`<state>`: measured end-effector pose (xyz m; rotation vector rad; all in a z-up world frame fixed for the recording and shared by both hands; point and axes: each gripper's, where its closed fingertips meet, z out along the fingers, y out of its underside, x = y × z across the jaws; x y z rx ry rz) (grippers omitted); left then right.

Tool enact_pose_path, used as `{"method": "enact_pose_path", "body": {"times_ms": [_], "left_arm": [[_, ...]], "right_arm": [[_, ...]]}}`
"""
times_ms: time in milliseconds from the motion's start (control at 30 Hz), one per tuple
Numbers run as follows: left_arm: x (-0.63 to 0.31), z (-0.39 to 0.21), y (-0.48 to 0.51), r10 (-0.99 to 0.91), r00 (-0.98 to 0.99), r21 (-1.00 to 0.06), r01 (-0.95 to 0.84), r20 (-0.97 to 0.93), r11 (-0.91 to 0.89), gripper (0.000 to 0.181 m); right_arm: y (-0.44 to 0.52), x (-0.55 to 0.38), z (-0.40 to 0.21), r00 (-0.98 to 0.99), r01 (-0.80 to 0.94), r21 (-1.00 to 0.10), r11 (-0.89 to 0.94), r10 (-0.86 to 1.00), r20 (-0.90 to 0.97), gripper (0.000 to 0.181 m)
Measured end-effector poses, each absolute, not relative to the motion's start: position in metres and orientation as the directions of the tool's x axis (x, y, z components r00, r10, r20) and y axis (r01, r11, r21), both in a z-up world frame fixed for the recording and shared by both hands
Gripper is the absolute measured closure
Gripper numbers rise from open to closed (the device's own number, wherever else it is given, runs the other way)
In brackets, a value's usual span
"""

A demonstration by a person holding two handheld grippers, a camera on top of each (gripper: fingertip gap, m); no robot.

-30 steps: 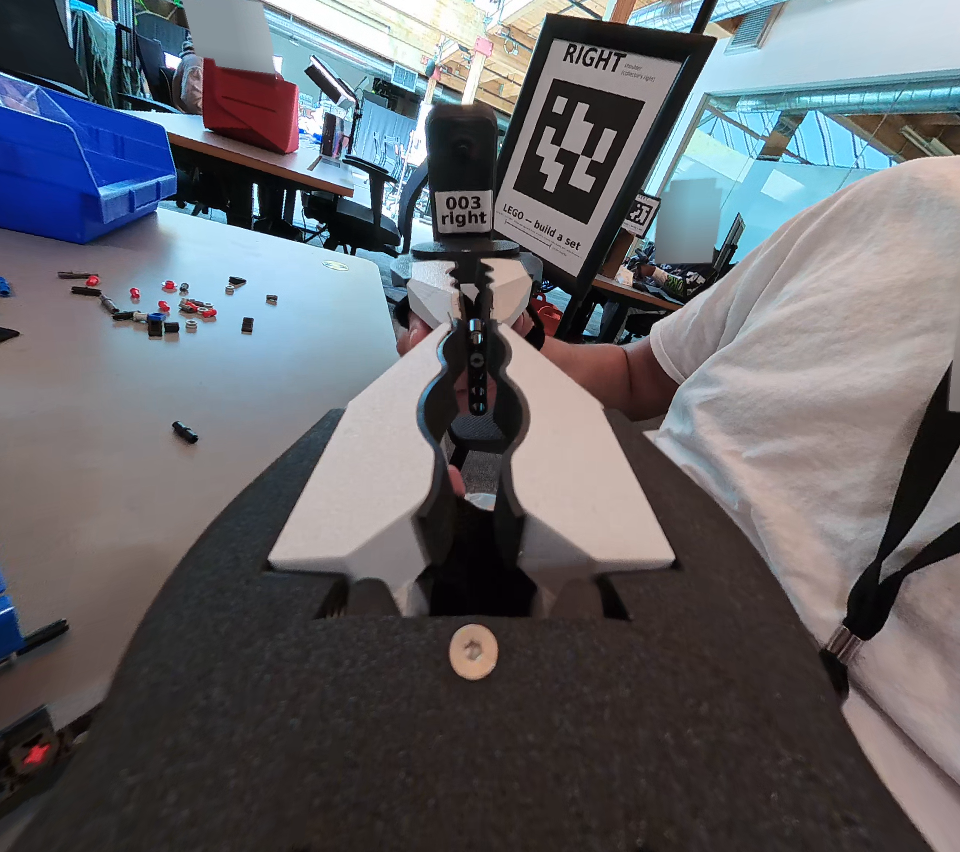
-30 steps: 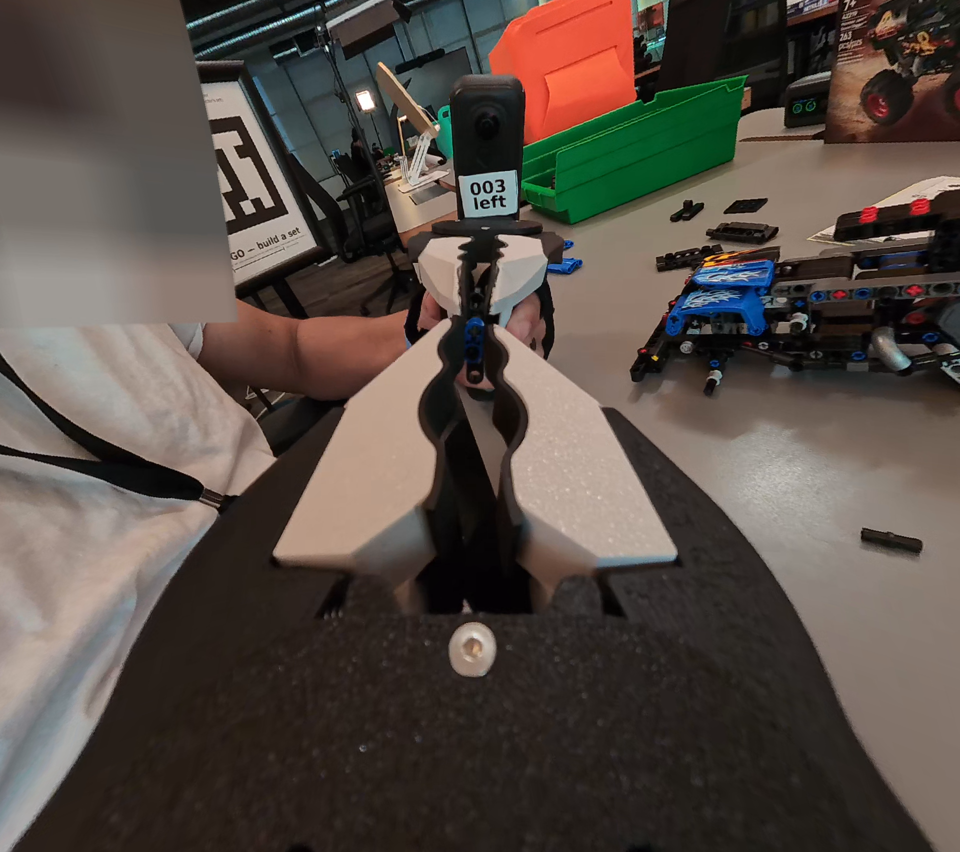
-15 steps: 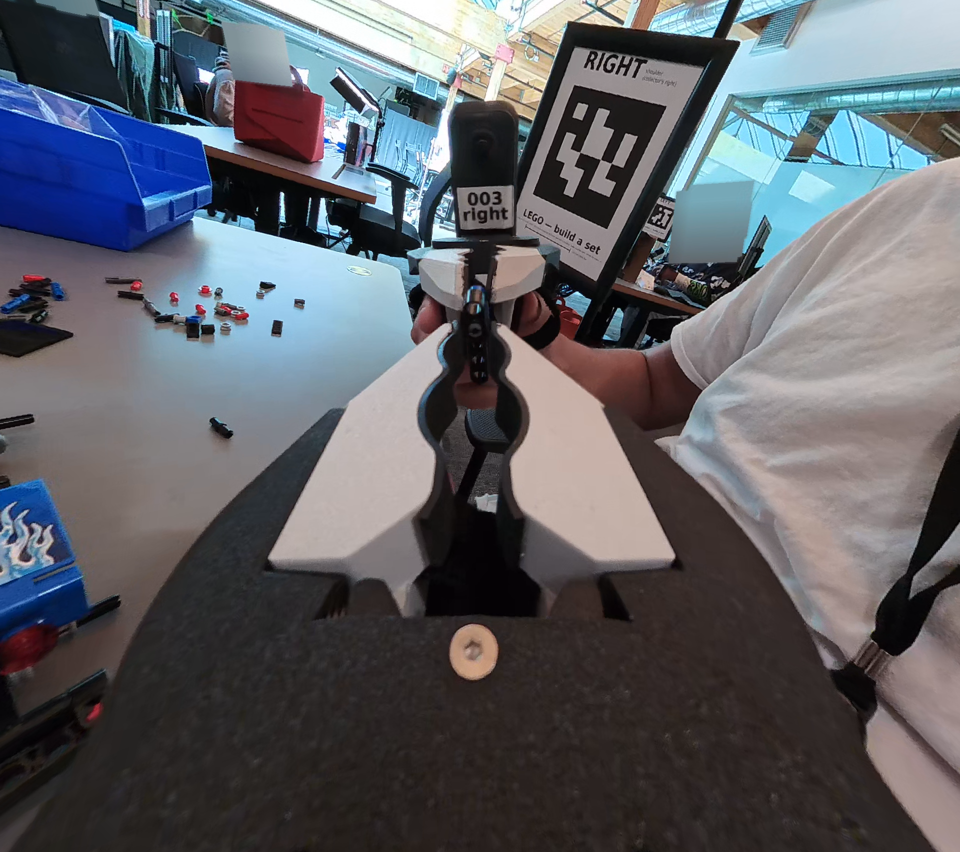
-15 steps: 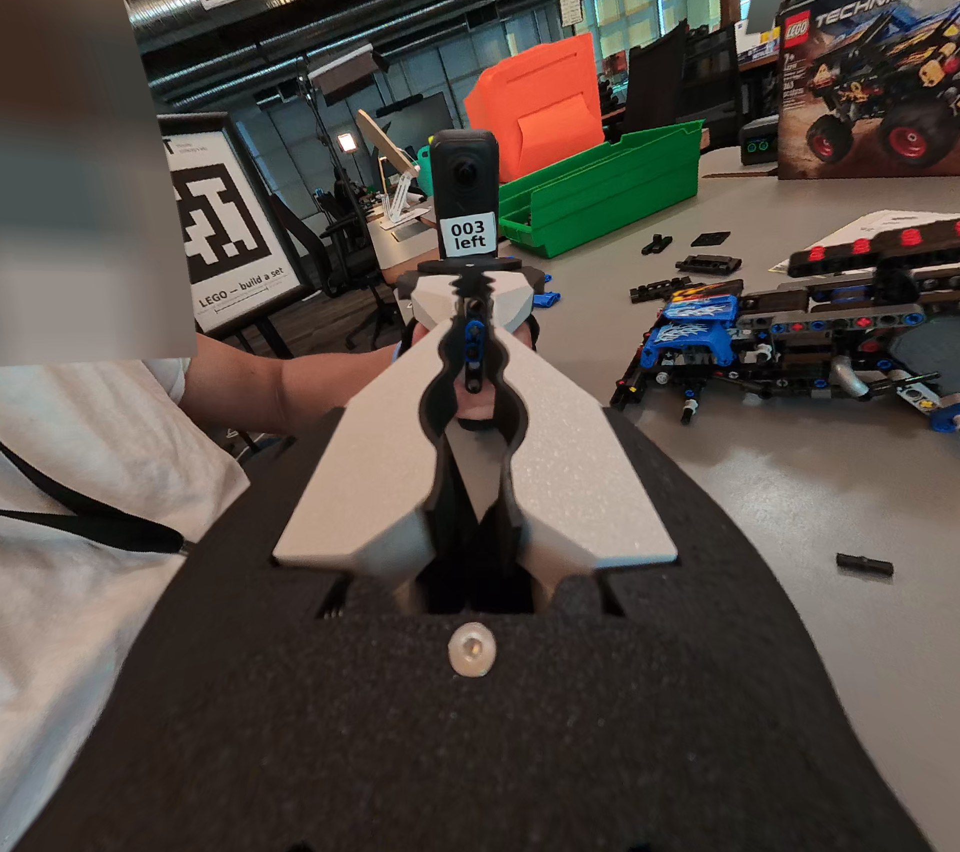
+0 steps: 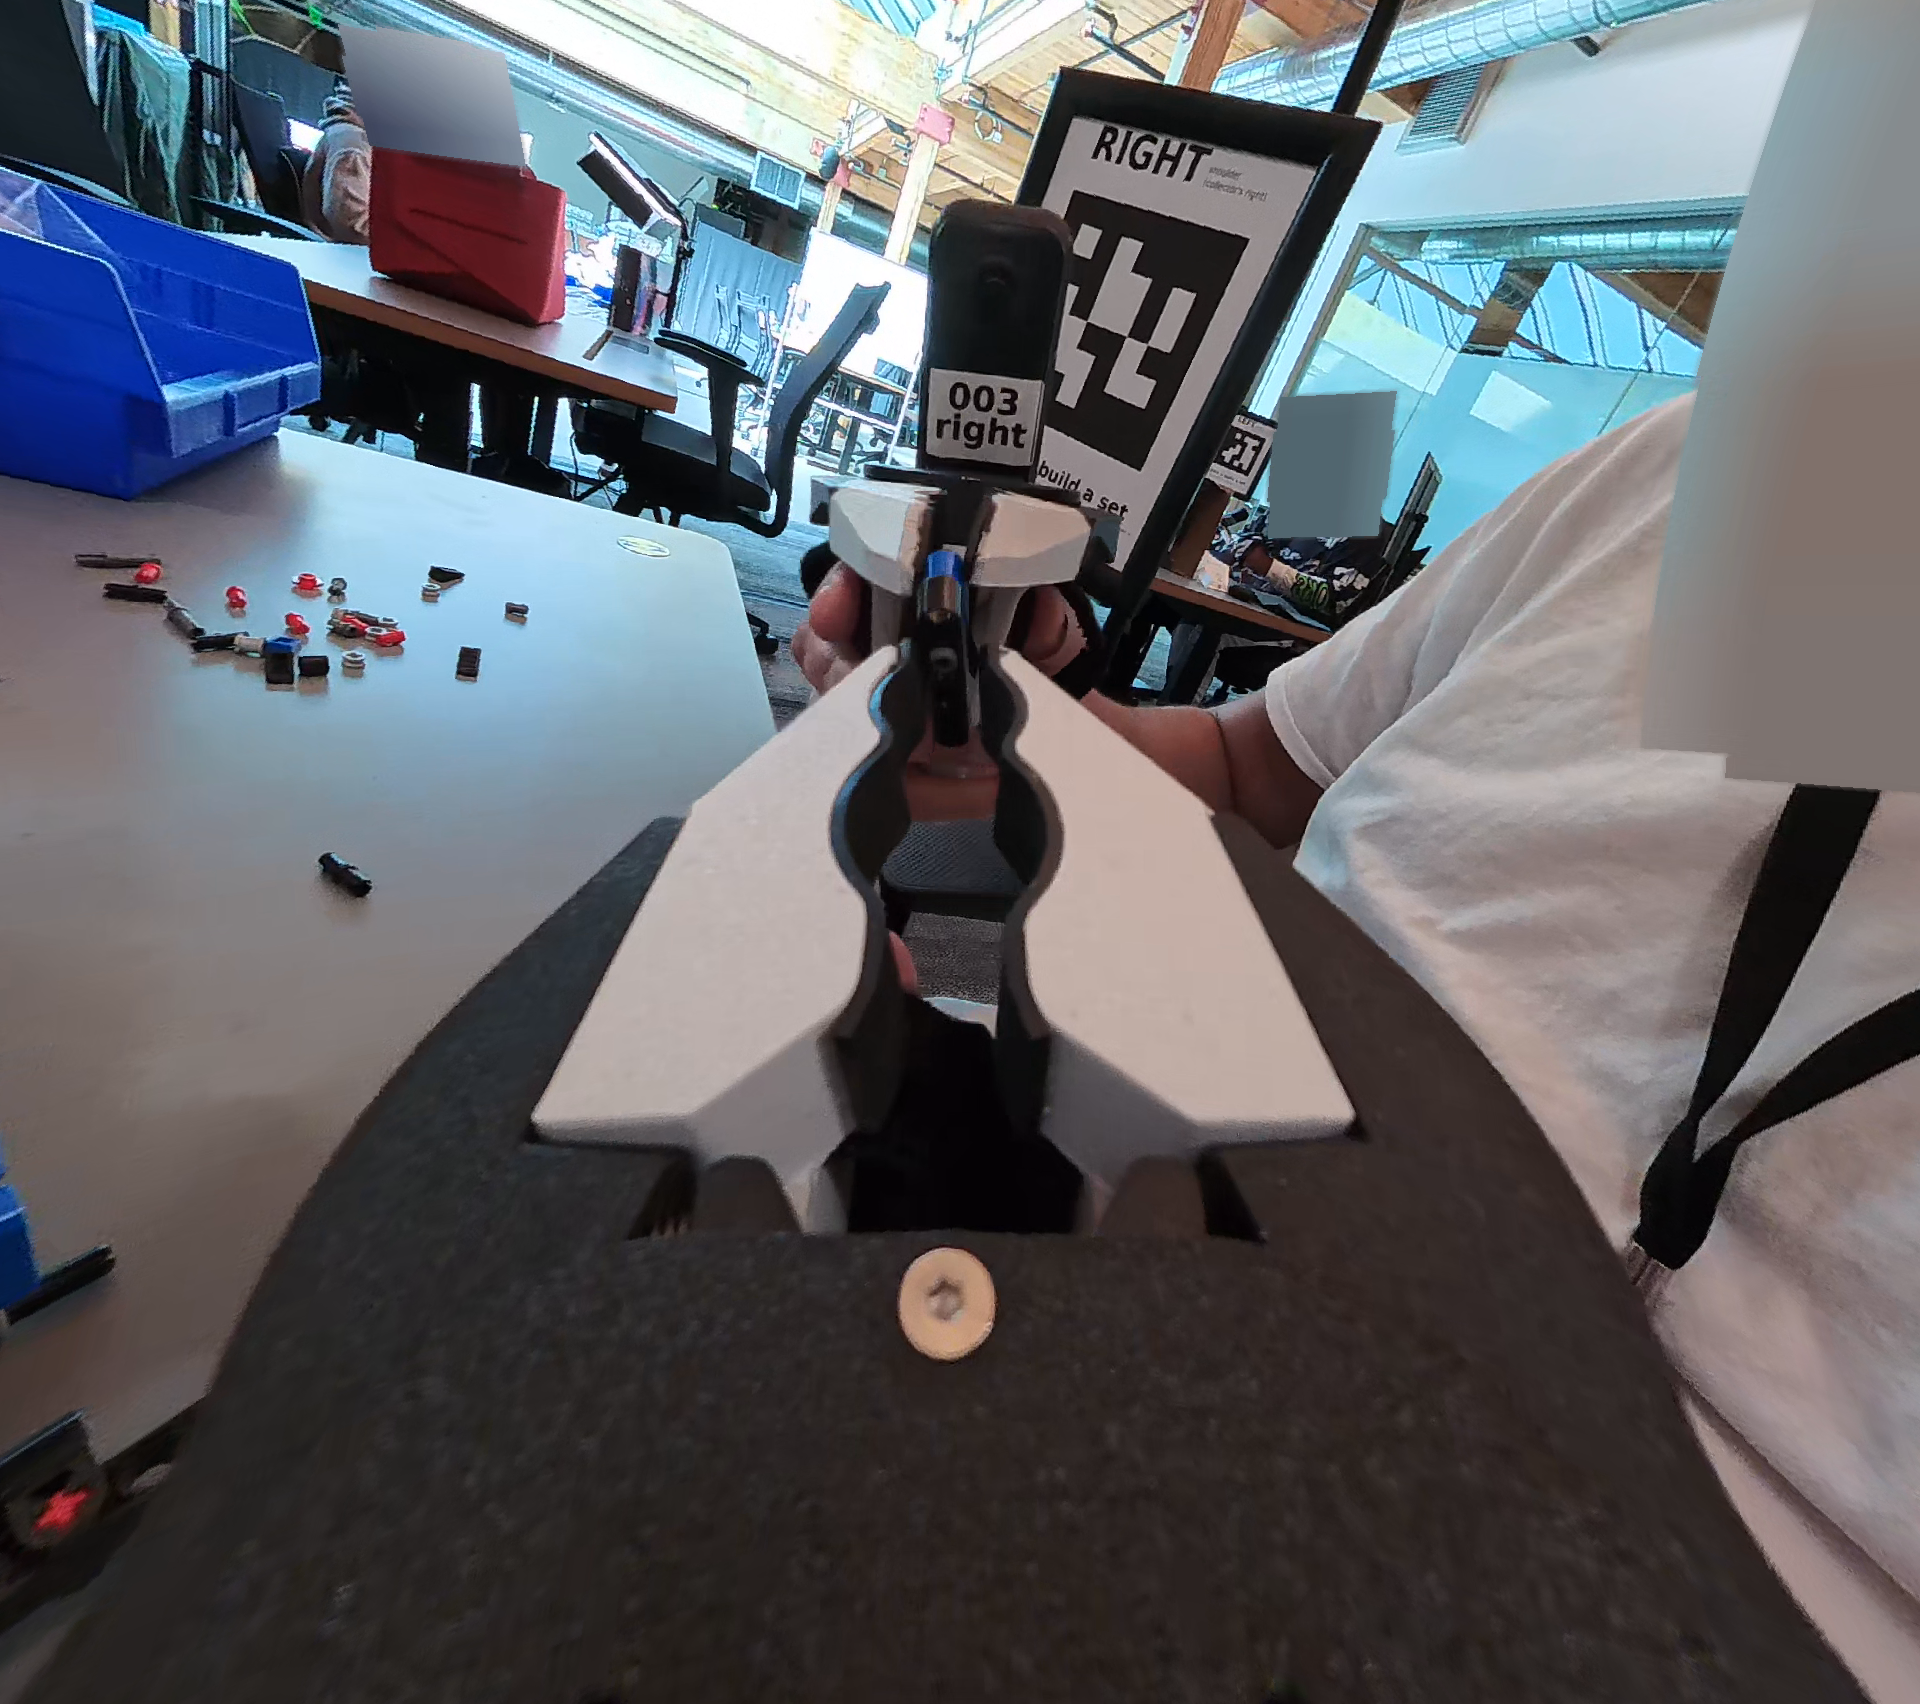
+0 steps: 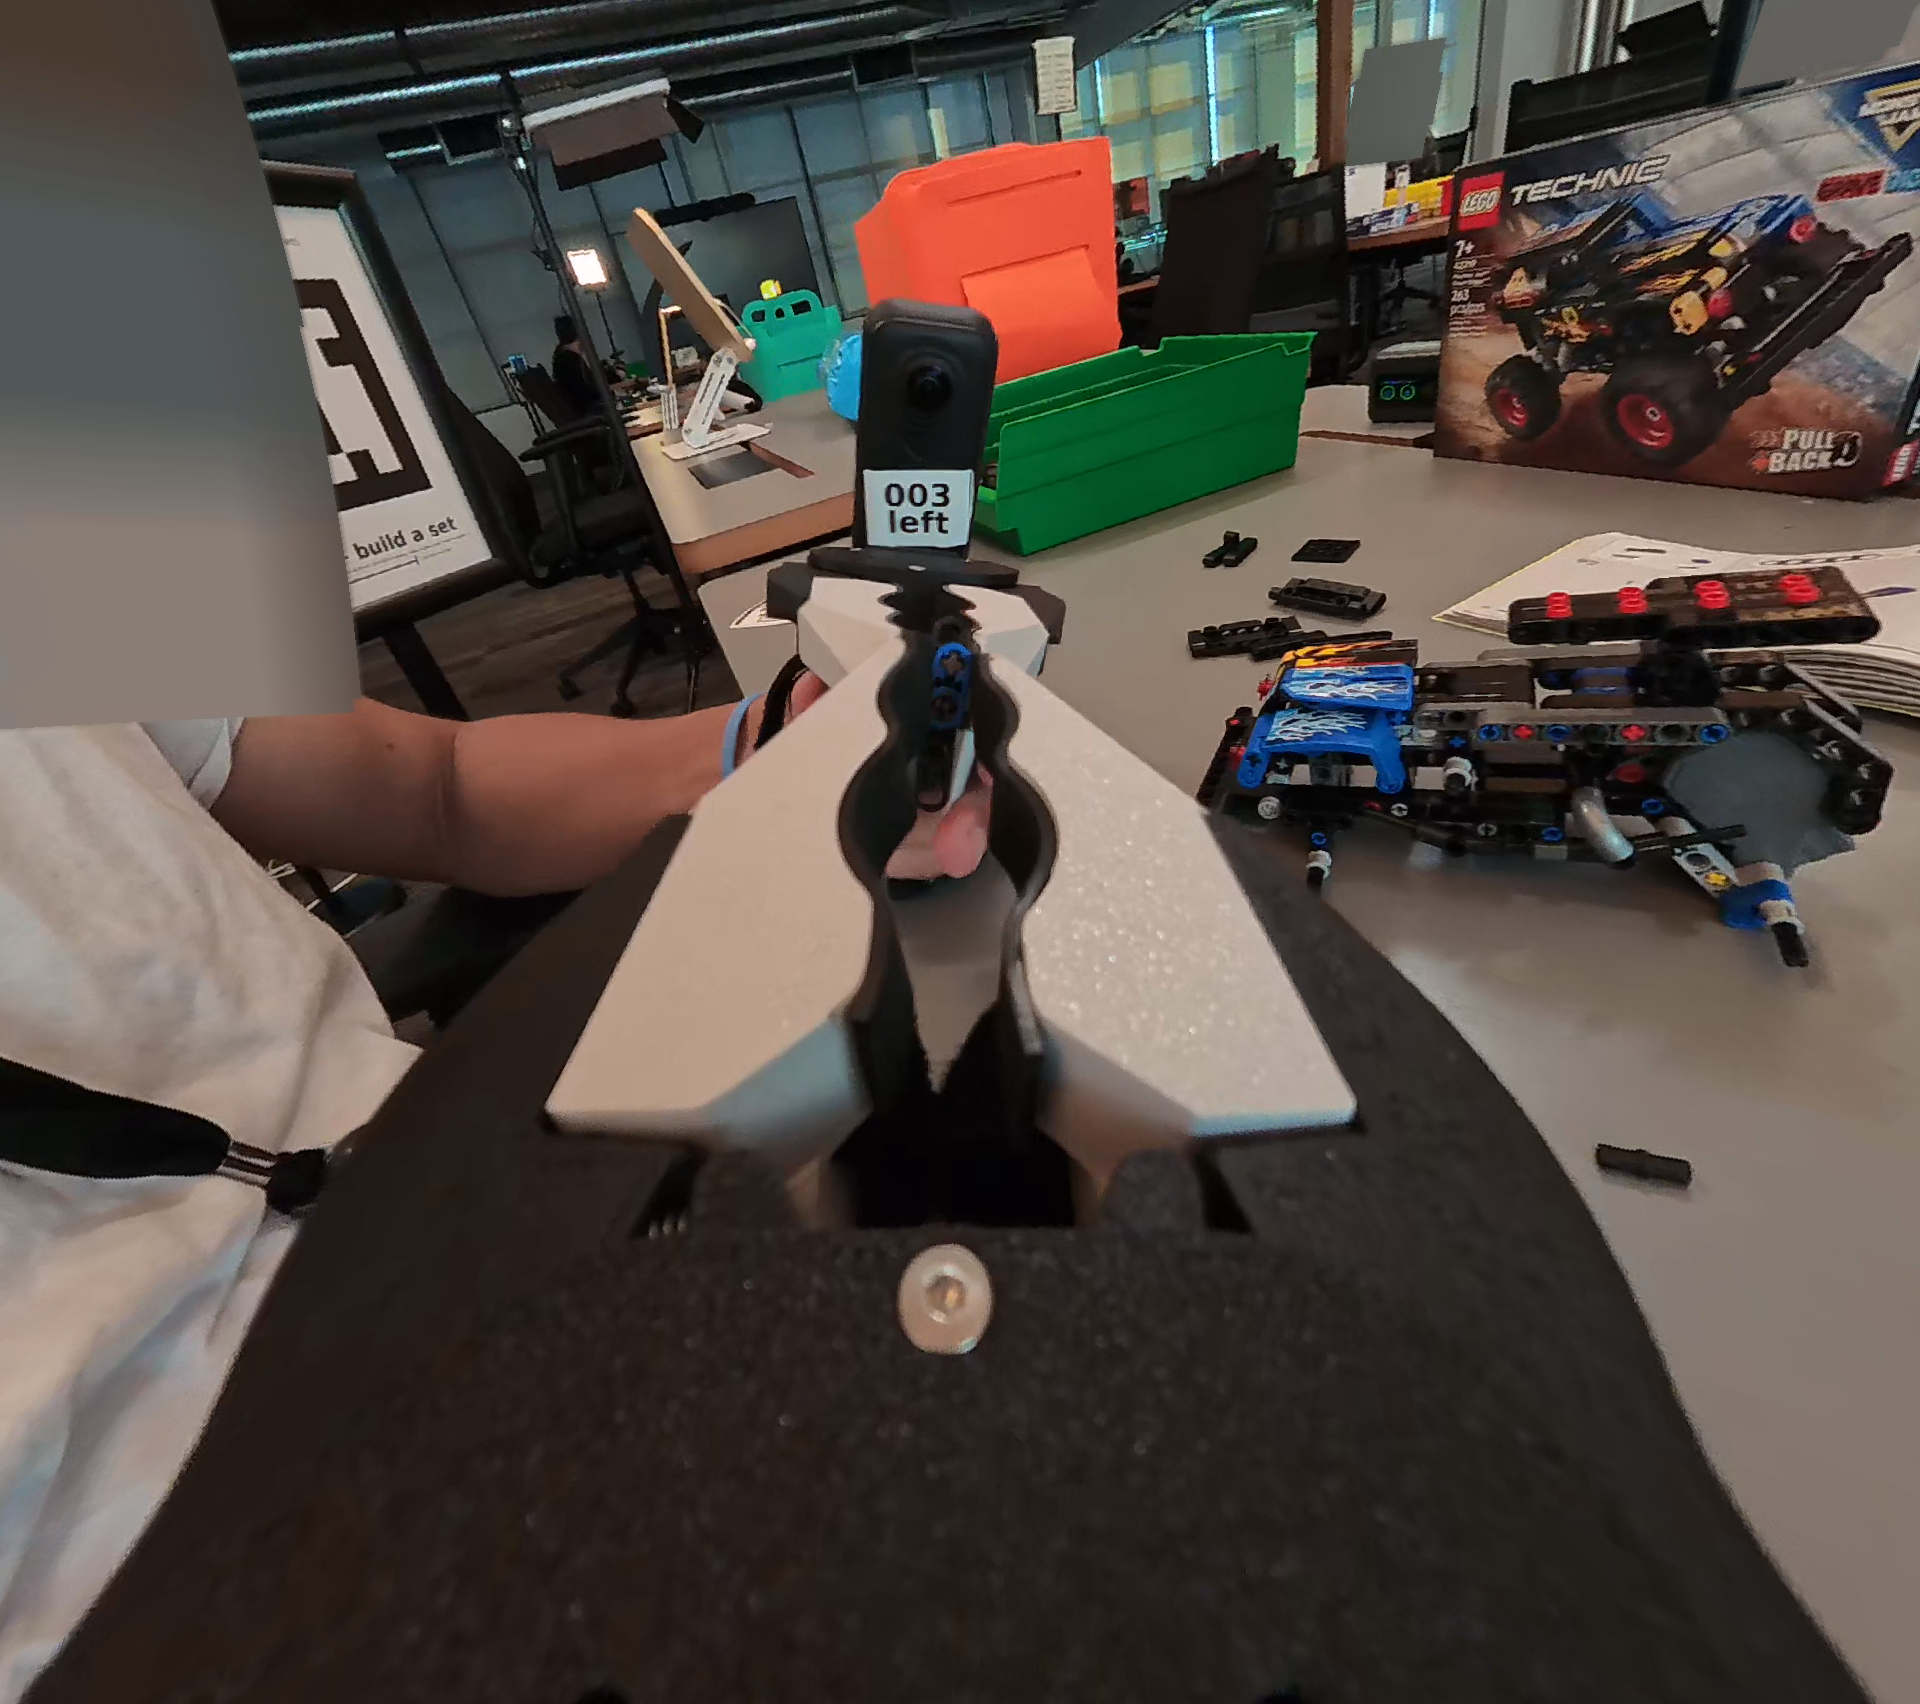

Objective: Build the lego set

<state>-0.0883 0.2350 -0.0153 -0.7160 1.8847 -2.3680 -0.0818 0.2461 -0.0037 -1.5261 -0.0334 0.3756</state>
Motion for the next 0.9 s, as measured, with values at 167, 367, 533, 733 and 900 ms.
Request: {"method": "enact_pose_path", "body": {"times_ms": [167,367,533,733,900], "left_arm": [[-0.091,-0.015,0.233,-0.289,-0.899,-0.931,-0.257,0.329,-0.260,0.174],[-0.091,-0.016,0.234,-0.283,-0.900,-0.931,-0.265,0.332,-0.252,0.176],[-0.094,-0.018,0.231,-0.260,-0.904,-0.931,-0.280,0.338,-0.234,0.176],[-0.096,-0.021,0.227,-0.235,-0.902,-0.923,-0.313,0.363,-0.223,0.176],[-0.100,-0.020,0.218,-0.176,-0.895,-0.900,-0.366,0.410,-0.237,0.176]], "right_arm": [[0.244,-0.084,-0.003,0.945,-0.208,-0.978,0.006,0.258,-0.199,0.174],[0.238,-0.087,-0.013,0.931,-0.206,-0.978,-0.046,0.298,-0.210,0.169],[0.235,-0.088,-0.011,0.931,-0.186,-0.982,-0.041,0.312,-0.189,0.174],[0.234,-0.091,-0.014,0.942,-0.113,-0.992,-0.060,0.309,-0.126,0.175],[0.233,-0.092,-0.012,0.954,-0.034,-0.999,-0.036,0.295,-0.043,0.175]]}}
